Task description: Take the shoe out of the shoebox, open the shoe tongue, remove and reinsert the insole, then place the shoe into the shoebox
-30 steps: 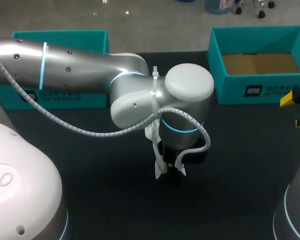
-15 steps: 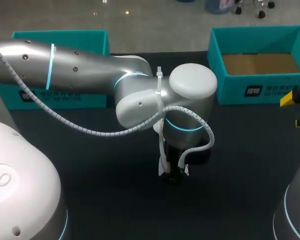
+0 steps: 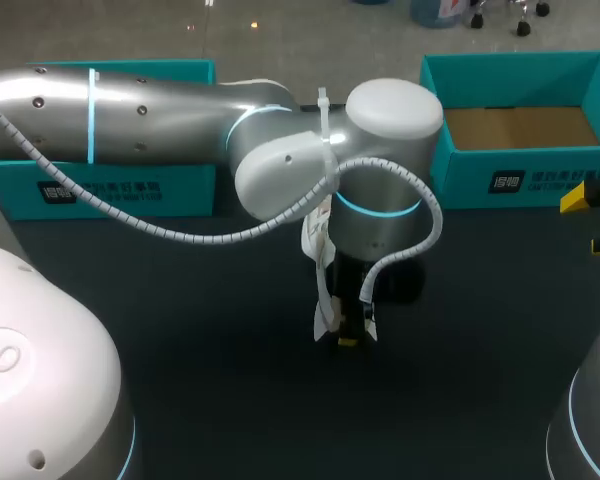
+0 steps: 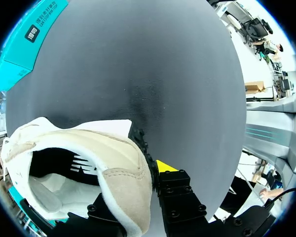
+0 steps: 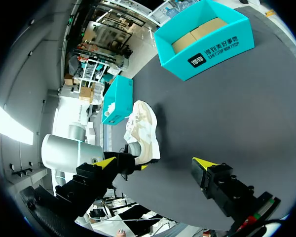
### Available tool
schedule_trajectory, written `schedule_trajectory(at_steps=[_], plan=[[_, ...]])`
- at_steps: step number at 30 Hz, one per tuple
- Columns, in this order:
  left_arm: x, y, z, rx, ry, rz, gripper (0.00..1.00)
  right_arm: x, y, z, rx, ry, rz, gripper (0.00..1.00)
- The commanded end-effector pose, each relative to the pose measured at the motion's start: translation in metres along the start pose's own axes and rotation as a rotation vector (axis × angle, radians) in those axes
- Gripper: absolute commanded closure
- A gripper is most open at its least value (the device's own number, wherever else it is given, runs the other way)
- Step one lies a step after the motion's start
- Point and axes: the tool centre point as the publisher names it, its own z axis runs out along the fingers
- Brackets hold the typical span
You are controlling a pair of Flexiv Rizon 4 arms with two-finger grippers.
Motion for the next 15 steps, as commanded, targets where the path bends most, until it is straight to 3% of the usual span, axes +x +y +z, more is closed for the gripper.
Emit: schedule_trajectory(at_steps=[1, 15], plan=[[0.004, 0.019, -0.044, 0.026, -0.01, 0.005, 1.0, 0.0, -0.001, 0.0, -0.002, -0.003, 0.001, 0.0], [0.018, 0.045, -0.122, 0.029, -0.041, -0.017, 1.0, 0.0, -0.001, 0.0, -0.002, -0.003, 0.001, 0.0]])
